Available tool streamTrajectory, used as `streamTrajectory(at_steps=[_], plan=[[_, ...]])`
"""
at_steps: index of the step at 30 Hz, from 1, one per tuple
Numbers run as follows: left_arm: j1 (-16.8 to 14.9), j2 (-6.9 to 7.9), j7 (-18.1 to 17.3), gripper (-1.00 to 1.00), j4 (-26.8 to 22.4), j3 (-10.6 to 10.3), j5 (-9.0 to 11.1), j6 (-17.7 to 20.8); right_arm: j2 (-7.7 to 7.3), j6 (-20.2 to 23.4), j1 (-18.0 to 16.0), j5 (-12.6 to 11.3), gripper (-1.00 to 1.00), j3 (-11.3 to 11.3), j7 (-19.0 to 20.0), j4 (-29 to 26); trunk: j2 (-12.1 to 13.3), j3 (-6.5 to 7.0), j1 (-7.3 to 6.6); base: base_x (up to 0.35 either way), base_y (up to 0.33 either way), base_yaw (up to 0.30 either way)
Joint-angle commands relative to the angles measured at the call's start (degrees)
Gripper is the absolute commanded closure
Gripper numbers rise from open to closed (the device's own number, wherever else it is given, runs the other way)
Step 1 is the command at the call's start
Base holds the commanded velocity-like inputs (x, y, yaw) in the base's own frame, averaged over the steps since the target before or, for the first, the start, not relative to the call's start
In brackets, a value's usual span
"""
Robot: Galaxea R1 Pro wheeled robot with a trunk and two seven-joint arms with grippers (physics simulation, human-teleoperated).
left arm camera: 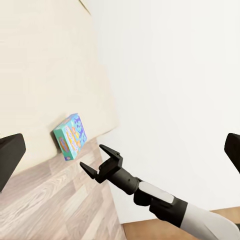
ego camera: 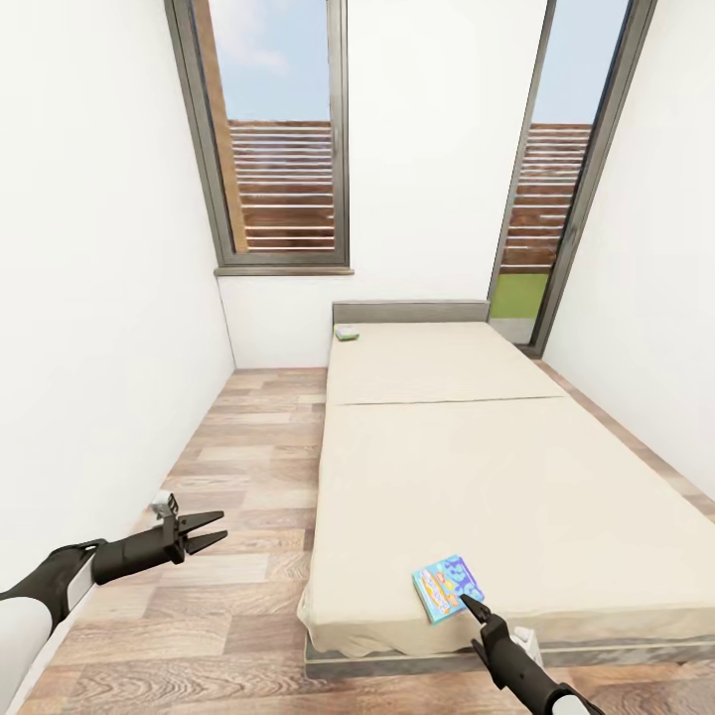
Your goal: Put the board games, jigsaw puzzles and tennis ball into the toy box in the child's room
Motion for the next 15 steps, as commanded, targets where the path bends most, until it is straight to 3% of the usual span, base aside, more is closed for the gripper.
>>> streamTrajectory(at_steps=[1, 7, 15], plan=[[0.0, 0.12, -0.2, -1.0, 0.0, -0.2, 0.2, 0.6, 0.02, 0.6, 0.0, -0.3, -1.0, -0.2, 0.1, 0.0, 0.0, -0.05, -0.01, 0.0, 0.0, 0.0], [0.0, 0.44, -0.2, -1.0, 0.0, -0.2, 0.2, 0.8, 0.04, 2.6, 0.0, -0.3, -1.0, -0.2, 0.3, 0.0, 0.0, -0.05, -0.01, 0.0, 0.0, 0.0], [0.0, 0.42, -0.2, -1.0, 0.0, -0.2, 0.2, 0.9, -0.03, 3.7, 0.0, -0.3, -1.0, -0.2, 0.6, 0.0, -2.0, -0.95, 1.09, 0.0, 0.0, 0.0]])
